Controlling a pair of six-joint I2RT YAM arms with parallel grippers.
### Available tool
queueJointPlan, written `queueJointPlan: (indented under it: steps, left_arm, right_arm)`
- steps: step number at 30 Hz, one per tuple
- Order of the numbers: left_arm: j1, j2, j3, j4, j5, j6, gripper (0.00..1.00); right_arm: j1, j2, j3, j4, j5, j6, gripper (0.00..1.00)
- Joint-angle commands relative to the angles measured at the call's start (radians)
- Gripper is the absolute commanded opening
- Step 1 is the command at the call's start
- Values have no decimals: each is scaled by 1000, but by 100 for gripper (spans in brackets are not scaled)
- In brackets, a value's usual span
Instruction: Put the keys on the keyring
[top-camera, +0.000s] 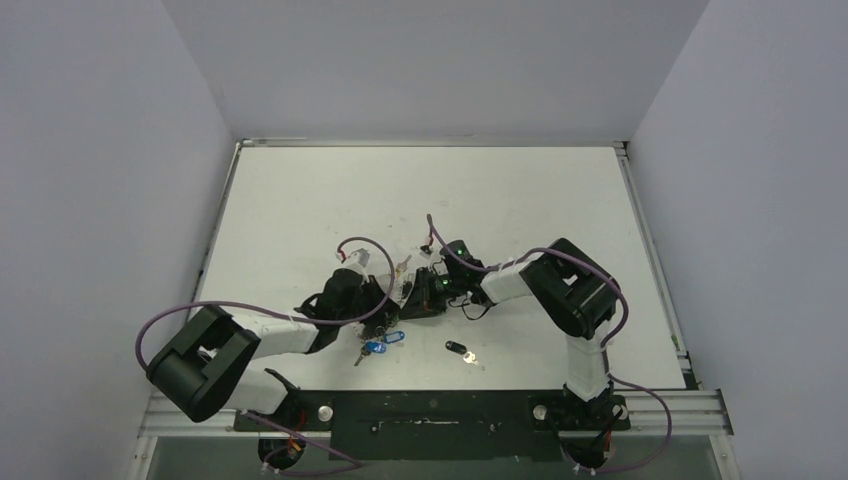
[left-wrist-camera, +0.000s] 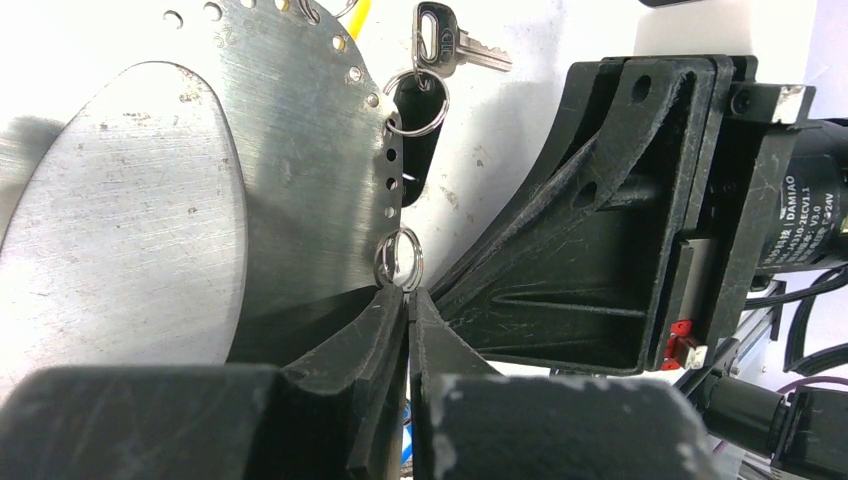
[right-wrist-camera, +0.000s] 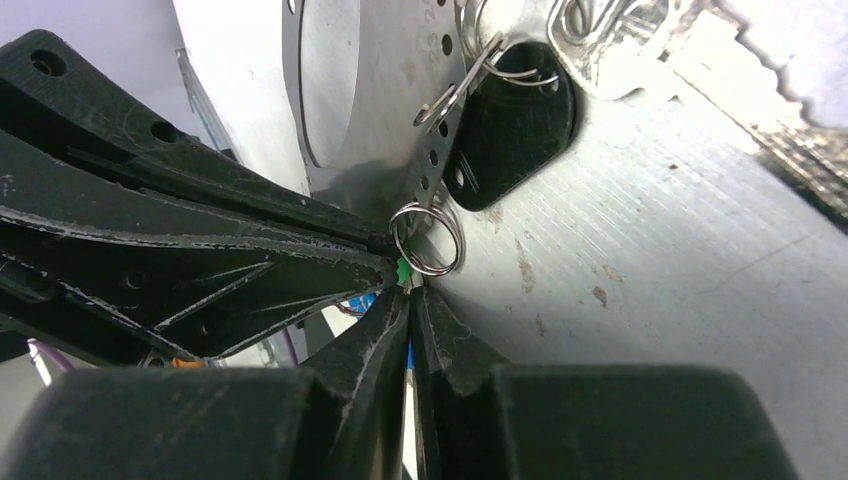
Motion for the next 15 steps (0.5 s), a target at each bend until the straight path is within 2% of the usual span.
queueJointPlan:
  steps: [1,5,7,11,15]
  left_arm:
    - [-5,-16,1,-10,35,-6,2]
    - [-3,-99,0,-87,-1,31,5]
    - [-3,-163,7,-161,-29,62,16]
    - [-1,-305,39,-379,-141,137,39]
    - [5,-427,67,-608,-321,165,48]
  right_arm:
    - [-17,63,-63,-25,110,0,7]
    - [-29,20,-66,-23,109,-21,7]
    - [-31,-16,-52,-81,130,-75,11]
    - [-31,-94,-16,-284,228,-217,28]
    - [-31,-124,11,-388,284,-299,38]
